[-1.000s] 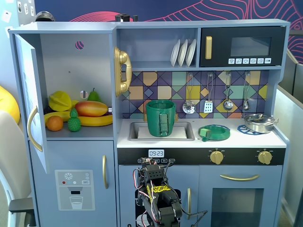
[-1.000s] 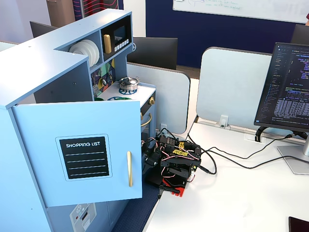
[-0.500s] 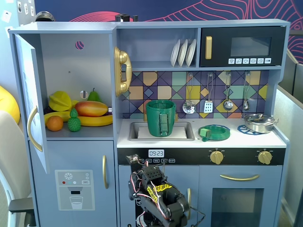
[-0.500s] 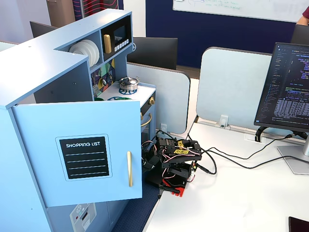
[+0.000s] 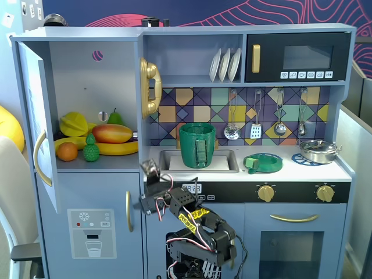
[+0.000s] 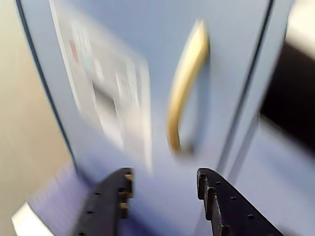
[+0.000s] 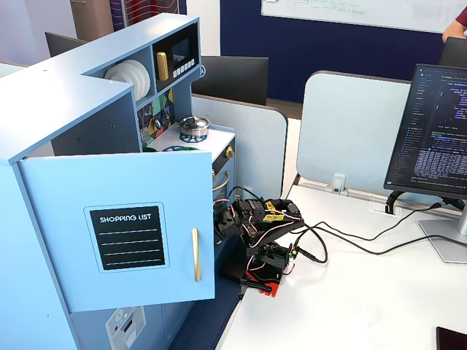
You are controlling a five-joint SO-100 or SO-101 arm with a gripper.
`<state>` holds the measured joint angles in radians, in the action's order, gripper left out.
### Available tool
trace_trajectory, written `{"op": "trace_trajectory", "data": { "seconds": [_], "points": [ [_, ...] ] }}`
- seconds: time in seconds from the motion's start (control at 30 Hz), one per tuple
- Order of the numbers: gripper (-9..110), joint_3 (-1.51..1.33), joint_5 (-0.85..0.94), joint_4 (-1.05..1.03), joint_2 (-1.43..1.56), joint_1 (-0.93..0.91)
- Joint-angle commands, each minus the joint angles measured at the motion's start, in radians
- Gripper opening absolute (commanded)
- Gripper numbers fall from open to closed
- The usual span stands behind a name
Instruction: Pick up the green pineapple from the left cabinet and place it in the green recipient
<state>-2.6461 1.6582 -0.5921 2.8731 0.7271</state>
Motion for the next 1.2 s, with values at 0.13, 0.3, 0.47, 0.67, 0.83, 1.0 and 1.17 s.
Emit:
{"op": "trace_trajectory", "data": {
  "seconds": [0.13, 0.3, 0.47, 0.67, 0.83, 1.0, 1.17],
  "points": [
    [20, 0.166, -0.071, 0.359, -0.135, 0.026],
    [26, 0.202, -0.064, 0.453, -0.201, 0.020],
    [28, 0.287, -0.048, 0.489, -0.293, 0.012],
    [30, 0.403, -0.057, 0.563, -0.426, 0.014],
    [32, 0.466, -0.063, 0.620, -0.535, 0.002],
    [33, 0.517, -0.071, 0.699, -0.643, 0.000],
    [38, 0.588, -0.084, 0.727, -0.744, -0.005]
  ]
}}
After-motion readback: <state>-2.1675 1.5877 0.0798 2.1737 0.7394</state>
